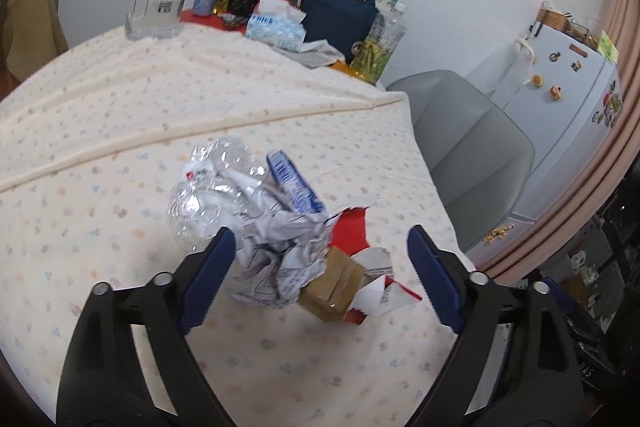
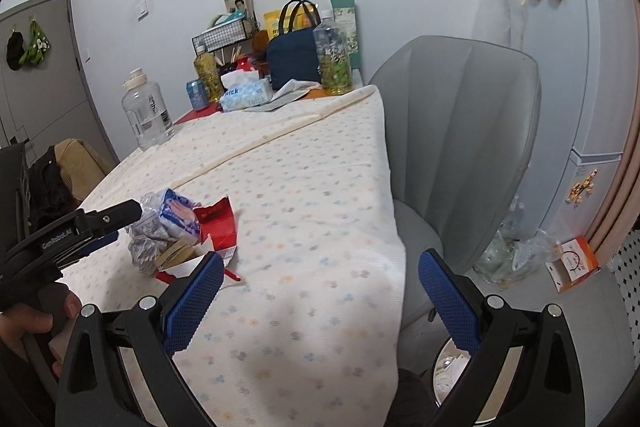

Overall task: Collect trash
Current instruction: 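Grasp the crumpled foil and plastic with the left tool while the right tool grasps a red wrapper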

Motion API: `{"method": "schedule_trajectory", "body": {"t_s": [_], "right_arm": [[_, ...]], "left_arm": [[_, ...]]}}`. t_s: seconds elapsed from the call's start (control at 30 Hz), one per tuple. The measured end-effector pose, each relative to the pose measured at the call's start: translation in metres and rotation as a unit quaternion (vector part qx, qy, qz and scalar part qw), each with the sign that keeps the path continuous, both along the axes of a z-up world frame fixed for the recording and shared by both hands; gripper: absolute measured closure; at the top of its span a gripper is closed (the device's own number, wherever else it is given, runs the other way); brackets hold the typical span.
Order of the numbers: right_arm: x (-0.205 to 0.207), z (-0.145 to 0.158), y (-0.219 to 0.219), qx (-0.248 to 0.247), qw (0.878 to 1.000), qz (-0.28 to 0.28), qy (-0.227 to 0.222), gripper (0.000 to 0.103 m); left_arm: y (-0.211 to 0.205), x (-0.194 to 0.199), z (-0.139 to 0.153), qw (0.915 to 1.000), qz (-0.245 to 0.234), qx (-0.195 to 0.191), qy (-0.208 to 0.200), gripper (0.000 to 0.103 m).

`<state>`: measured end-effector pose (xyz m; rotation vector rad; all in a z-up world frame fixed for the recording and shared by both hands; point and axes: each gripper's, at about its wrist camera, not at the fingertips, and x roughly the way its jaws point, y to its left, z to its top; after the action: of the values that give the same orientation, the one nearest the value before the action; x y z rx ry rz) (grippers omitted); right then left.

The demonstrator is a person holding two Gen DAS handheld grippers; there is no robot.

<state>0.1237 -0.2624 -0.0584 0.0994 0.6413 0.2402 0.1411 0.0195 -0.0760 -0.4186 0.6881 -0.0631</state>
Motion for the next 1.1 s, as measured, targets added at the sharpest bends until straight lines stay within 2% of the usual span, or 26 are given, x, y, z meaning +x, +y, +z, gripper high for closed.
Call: {"method": "schedule_trajectory", "body": {"t_s": [0.27,0.33,0.37,0.4,0.5,0.6,0.77,0.97,1.1], "right_arm": [[0.001,-0.006,-0.003,0.003,1.0,0.003,0.012,0.008],[0.002,-0.006,-0.005,0.007,1.0,0.001,0.014,0.008],[0.002,-0.006,-0.005,0.008,1.0,0.001,0.015,0.008],[0.002,-0.006,-0.005,0.008,1.0,0.001,0.015,0.008],[0.005,-0.008,-0.001,0.007,1.0,0.007,0.017,0.008],[0.007,-0.01,0.004,0.01,1.0,0.016,0.019,0.008],[0.014,-0.013,0.021,0.012,0.999,0.043,0.029,0.008],[0.029,-0.027,0.054,0.002,0.994,0.087,0.066,0.023],[0.037,-0.039,0.075,-0.007,0.99,0.108,0.085,0.027]], "left_arm": [[-0.003,0.011,-0.012,0.9998,-0.001,0.004,0.018,0.032],[-0.001,0.014,-0.013,0.9998,0.004,0.002,0.021,0.041],[0.0,0.014,-0.013,0.9997,0.008,0.0,0.023,0.051],[0.002,0.015,-0.013,0.9996,0.01,-0.003,0.025,0.067],[0.006,0.015,-0.012,0.9994,0.006,-0.016,0.029,0.081],[0.007,0.009,-0.006,0.9997,0.004,-0.008,0.024,0.086],[0.016,-0.003,0.008,0.9999,0.009,-0.007,0.011,0.087],[0.034,-0.019,0.02,0.9995,0.032,-0.002,-0.001,0.087],[0.046,-0.027,0.016,0.9989,0.047,-0.003,0.005,0.087]]}}
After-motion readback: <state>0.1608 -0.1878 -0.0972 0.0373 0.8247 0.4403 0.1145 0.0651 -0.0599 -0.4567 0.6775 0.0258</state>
